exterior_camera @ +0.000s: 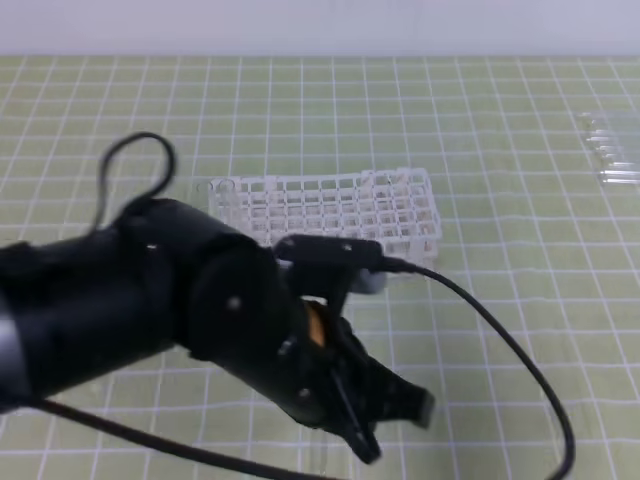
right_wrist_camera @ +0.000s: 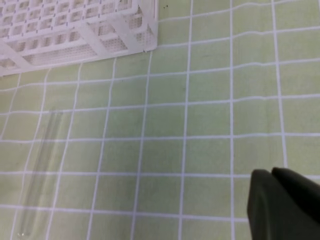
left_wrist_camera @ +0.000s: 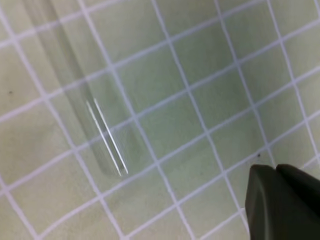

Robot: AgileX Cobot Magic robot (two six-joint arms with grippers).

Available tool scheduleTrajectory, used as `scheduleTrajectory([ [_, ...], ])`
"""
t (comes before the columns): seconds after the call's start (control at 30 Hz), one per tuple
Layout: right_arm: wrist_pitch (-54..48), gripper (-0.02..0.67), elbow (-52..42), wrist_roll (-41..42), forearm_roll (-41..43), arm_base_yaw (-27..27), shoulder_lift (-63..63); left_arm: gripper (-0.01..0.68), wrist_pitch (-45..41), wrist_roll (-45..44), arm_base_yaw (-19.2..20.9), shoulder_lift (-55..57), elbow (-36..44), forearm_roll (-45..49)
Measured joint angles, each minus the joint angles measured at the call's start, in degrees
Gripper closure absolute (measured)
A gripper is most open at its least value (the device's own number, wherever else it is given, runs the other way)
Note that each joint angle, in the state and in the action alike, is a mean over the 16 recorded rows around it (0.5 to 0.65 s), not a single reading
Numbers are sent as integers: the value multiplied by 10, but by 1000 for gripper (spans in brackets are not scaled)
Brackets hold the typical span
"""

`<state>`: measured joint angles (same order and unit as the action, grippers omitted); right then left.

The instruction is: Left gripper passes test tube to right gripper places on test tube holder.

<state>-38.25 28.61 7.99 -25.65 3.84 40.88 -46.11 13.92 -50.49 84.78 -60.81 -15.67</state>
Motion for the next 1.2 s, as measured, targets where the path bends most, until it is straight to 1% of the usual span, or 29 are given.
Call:
scheduleTrajectory([
  [0.07, -1, 666, 0, 0, 0, 0, 0, 670, -9, -3, -10, 15, -10, -1],
  [0.23, -4, 666, 0, 0, -1, 0, 0, 613, -27, -16, -21, 40, -25, -3],
  [0.37, -5, 666, 0, 0, -1, 0, 0, 523, -29, -26, -19, 48, -29, -4],
  [0.6, -5, 666, 0, 1, -3, 0, 0, 344, -11, -26, -14, 53, -30, -1],
  [0.77, -5, 666, 0, 1, -3, 0, 0, 273, -14, 0, -12, 56, -30, 16],
  [0.9, -5, 666, 0, 2, -4, 0, 0, 262, -29, 28, -12, 68, -30, 35],
  [1.2, -4, 666, 0, 2, -4, 0, 0, 269, -58, 80, -12, 105, -30, 68],
])
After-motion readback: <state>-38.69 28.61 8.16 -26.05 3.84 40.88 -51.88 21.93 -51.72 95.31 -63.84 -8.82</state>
